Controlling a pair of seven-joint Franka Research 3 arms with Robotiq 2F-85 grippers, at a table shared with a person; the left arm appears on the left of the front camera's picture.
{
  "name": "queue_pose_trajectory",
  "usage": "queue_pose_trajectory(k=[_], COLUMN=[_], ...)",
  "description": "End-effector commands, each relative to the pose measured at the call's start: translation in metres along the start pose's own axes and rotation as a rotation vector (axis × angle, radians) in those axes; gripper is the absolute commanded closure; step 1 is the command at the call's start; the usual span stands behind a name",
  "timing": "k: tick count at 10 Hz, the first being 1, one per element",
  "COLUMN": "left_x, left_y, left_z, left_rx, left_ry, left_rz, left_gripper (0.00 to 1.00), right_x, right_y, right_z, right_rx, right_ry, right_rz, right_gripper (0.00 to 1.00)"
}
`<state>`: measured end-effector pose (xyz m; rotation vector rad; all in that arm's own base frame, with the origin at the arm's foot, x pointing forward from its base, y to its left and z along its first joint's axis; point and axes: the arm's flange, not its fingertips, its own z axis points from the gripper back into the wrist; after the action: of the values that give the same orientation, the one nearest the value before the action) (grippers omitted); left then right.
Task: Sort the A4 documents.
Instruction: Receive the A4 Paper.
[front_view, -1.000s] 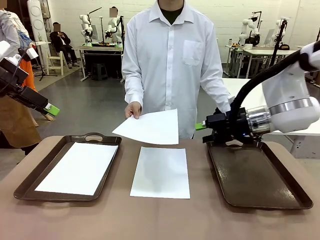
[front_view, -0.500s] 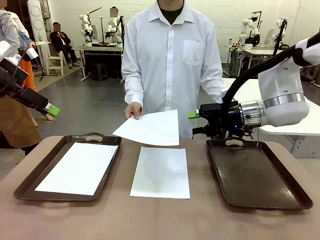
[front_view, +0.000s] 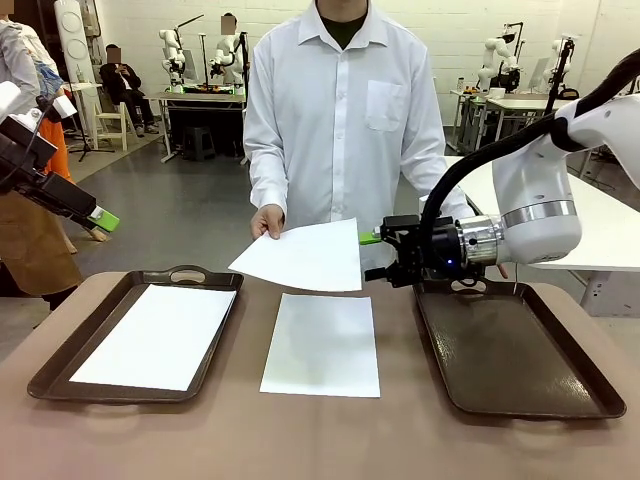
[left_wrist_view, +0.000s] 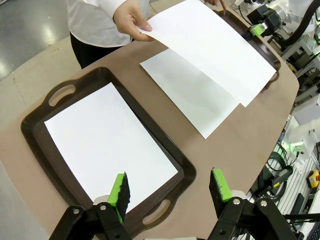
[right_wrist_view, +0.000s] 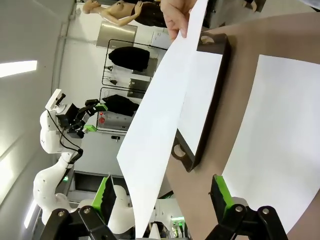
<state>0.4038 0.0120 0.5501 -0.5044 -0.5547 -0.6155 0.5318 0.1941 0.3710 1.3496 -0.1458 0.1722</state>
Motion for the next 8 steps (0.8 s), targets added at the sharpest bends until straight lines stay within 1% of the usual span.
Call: queue_pose_trajectory(k=[1, 5, 8], left_x=[-0.002, -0.002, -0.002], left_y=[0.000, 0.000, 0.000], left_z=[0.000, 0.000, 0.000], left_rx=[0.002, 0.002, 0.002], left_ry=[0.000, 0.000, 0.000], left_rz=[-0.020, -0.020, -0.020], left_gripper=[0.17, 0.17, 0.17], right_x=[0.013, 0.013, 0.010], right_y=[0.005, 0.002, 0.001], right_z=[-0.006, -0.031, -0.039], right_rx=[0.018, 0.064, 0.071], right_ry=[0.001, 0.030, 0.016], right_rz=[-0.038, -0.076, -0.068], right_gripper=[0.00, 0.00, 0.00])
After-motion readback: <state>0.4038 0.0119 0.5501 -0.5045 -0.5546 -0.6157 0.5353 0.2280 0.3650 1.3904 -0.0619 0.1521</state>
